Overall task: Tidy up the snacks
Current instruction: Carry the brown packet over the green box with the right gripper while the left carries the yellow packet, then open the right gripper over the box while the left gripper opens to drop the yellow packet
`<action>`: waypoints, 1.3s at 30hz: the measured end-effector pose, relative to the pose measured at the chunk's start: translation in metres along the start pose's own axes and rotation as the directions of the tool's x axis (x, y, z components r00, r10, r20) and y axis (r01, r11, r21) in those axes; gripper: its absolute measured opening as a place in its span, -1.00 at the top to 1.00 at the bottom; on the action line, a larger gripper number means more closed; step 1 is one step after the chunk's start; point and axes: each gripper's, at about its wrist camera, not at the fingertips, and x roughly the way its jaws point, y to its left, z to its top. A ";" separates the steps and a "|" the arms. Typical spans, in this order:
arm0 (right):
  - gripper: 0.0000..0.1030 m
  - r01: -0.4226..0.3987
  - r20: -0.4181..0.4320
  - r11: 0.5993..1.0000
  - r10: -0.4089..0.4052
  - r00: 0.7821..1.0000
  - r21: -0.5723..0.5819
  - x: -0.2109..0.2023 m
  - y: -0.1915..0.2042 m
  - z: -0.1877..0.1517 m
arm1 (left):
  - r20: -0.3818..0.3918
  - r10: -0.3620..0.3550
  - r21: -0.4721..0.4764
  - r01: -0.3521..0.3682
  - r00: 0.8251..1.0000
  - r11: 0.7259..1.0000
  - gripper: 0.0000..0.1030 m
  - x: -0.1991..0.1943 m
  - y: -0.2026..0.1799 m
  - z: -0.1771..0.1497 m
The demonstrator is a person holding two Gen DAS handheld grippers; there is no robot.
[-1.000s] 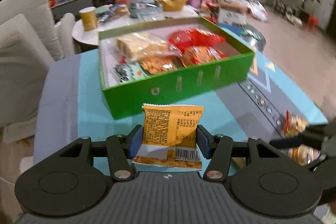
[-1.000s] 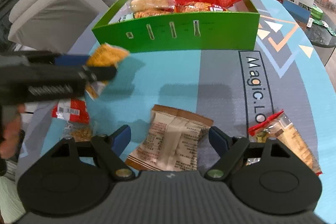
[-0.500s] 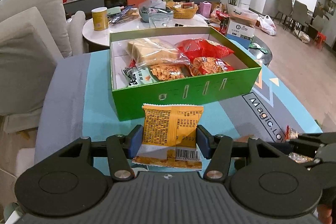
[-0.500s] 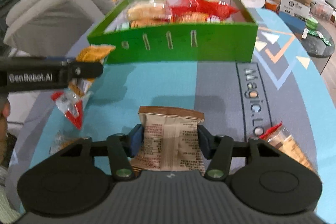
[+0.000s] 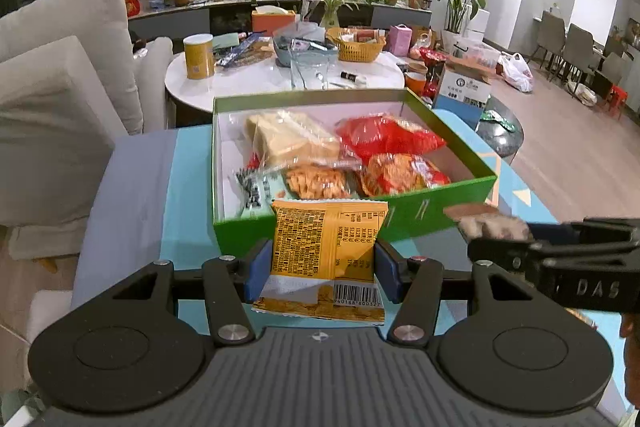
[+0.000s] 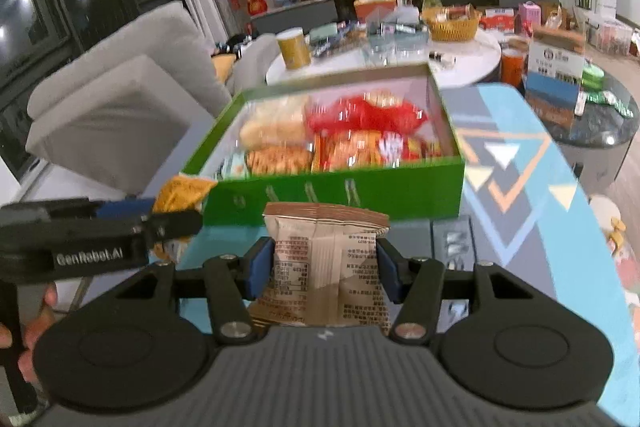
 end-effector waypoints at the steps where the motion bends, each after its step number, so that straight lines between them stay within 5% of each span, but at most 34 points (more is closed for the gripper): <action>1: -0.02 0.000 0.010 1.000 0.000 1.000 -0.004 -0.001 -0.001 0.005 | 0.004 0.002 0.002 -0.002 1.000 1.000 0.00 0.001 -0.001 0.003; 21: -0.02 -0.030 0.097 1.000 0.029 0.995 0.009 0.045 -0.024 0.087 | 0.025 -0.007 0.013 0.007 1.000 1.000 0.00 0.073 0.000 0.084; 39: -0.02 0.012 0.114 0.998 -0.020 0.993 0.064 0.082 -0.032 0.087 | -0.006 0.004 0.061 -0.004 1.000 0.998 -0.02 0.139 -0.003 0.097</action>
